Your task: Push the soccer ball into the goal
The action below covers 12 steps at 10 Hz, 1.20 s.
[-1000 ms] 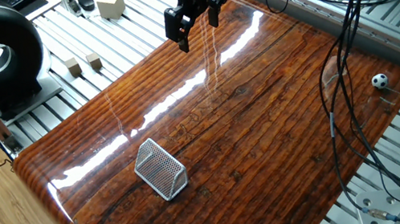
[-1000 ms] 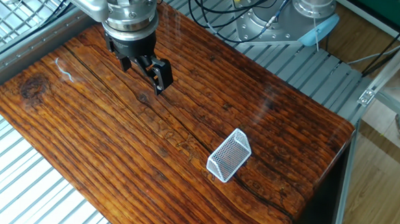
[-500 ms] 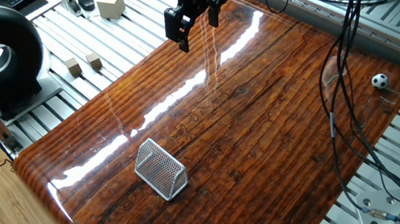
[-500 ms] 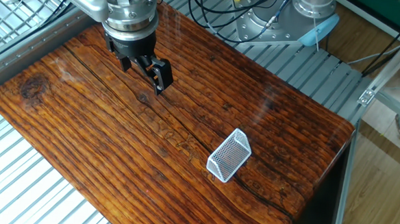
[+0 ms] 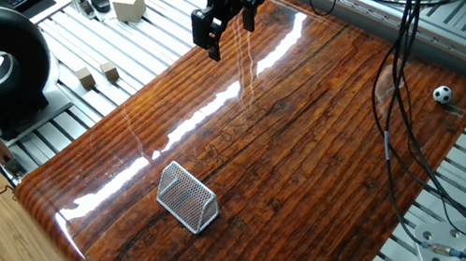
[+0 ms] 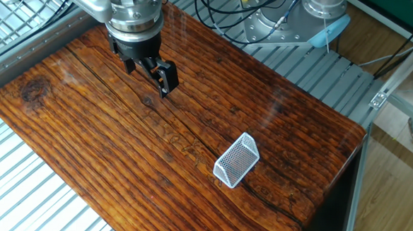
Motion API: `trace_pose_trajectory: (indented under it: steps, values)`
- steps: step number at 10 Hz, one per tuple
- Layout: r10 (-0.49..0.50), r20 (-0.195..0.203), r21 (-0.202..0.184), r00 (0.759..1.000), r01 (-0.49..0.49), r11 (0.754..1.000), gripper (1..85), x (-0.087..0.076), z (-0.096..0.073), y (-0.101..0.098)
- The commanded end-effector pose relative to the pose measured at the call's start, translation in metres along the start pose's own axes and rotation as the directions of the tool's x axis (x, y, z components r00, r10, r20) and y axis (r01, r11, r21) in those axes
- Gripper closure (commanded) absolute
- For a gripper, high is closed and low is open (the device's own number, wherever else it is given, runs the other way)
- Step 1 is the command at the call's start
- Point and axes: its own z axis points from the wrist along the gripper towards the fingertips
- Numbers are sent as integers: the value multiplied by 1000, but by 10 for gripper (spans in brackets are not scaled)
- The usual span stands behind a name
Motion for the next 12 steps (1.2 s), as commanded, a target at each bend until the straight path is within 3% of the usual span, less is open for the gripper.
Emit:
trace_pose_trajectory:
  steps: [1, 7, 10, 12]
  values:
    - [165, 147, -46, 975, -160, 986, 847, -40, -2, 8]
    - [163, 148, -43, 975, -158, 986, 847, -40, 2, 8]
    - [163, 116, -30, 980, -161, 987, 847, -33, 8, 6]
    - [168, 117, -36, 979, -165, 986, 847, -33, 10, 9]
